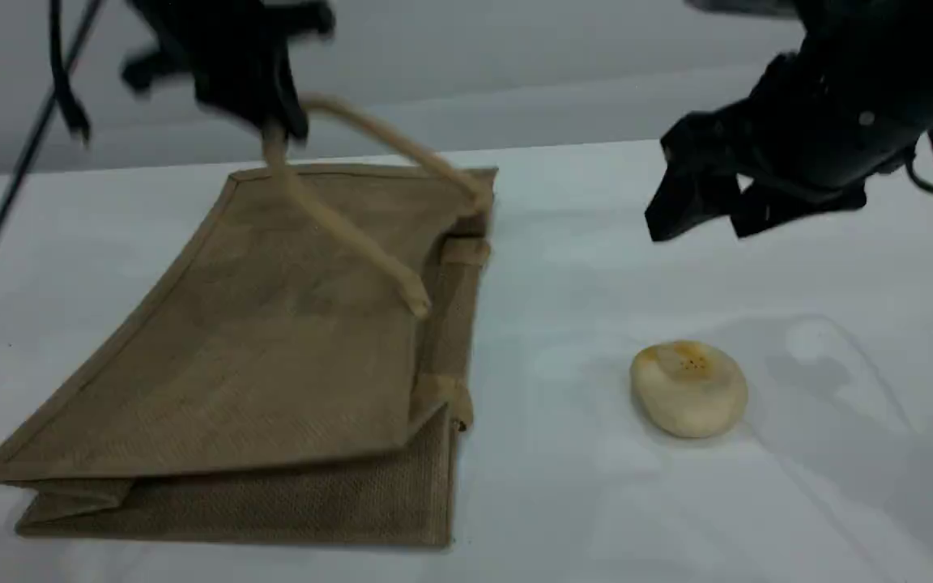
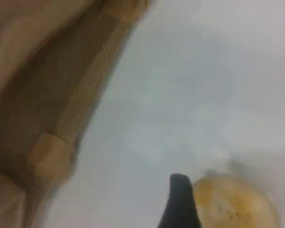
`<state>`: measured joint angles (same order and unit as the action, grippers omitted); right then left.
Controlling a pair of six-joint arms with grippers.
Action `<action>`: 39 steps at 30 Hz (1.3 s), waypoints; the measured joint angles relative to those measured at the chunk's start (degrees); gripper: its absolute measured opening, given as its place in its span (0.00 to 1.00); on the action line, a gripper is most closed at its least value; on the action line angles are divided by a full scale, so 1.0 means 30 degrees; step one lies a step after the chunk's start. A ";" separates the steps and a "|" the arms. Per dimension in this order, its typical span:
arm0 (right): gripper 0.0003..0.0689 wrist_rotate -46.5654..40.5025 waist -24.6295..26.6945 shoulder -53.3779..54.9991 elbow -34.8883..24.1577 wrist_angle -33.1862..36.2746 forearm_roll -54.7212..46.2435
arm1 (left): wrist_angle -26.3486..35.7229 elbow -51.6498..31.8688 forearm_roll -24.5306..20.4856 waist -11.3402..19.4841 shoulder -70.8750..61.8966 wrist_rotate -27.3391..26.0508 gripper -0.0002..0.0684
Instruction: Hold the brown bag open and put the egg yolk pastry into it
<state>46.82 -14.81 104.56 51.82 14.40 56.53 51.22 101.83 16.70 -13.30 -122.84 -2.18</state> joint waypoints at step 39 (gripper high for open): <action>0.69 -0.0011 0.0035 0.5796 0.0077 -0.1473 -0.1507 | 0.6262 0.6121 0.5553 -0.0399 0.2922 -0.5773 0.12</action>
<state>46.79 -14.71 121.95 52.05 9.98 52.01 70.00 120.19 33.36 -14.50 -114.08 -19.50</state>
